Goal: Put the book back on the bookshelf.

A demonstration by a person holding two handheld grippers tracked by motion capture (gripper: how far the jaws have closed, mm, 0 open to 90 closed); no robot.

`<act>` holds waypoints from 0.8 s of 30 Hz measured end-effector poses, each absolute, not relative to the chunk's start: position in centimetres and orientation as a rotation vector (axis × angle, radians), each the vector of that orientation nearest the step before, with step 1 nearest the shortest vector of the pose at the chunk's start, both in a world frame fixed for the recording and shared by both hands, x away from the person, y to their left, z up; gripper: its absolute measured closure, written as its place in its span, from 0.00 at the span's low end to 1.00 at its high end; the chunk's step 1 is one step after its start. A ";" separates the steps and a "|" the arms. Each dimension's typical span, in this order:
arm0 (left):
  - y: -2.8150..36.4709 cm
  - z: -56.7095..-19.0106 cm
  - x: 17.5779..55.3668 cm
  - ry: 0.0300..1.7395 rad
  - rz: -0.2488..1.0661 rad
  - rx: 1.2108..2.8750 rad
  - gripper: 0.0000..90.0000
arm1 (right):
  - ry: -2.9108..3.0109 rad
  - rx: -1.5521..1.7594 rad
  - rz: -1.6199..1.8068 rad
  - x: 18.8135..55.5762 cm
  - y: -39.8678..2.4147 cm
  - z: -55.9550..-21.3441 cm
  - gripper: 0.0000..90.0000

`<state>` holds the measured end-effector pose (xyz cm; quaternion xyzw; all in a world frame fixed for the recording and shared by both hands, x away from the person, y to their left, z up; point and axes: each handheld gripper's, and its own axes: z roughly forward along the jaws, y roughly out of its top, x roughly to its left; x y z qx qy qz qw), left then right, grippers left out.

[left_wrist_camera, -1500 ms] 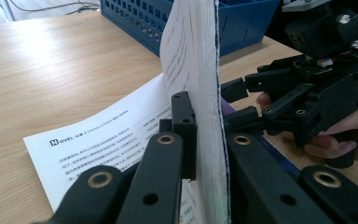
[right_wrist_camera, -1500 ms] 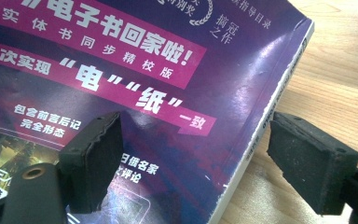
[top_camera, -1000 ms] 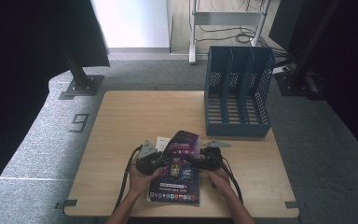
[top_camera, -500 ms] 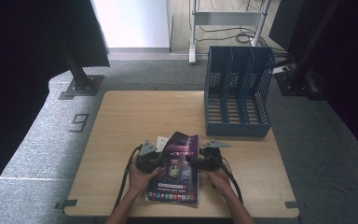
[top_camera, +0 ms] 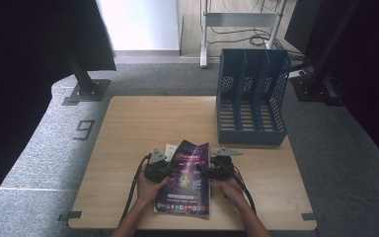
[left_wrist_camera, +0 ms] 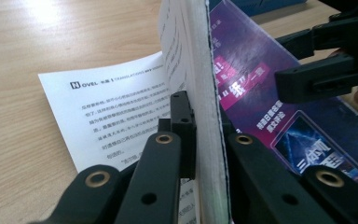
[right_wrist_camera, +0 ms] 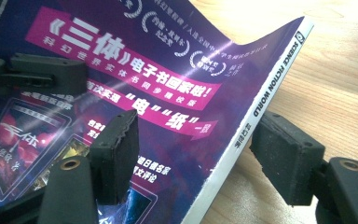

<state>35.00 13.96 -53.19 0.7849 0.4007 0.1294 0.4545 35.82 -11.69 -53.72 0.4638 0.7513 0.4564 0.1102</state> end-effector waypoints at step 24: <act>14.2 -53.8 35.6 1.018 0.293 1.956 0.95 | 2.255 1.338 1.281 37.3 -10.7 -53.8 0.38</act>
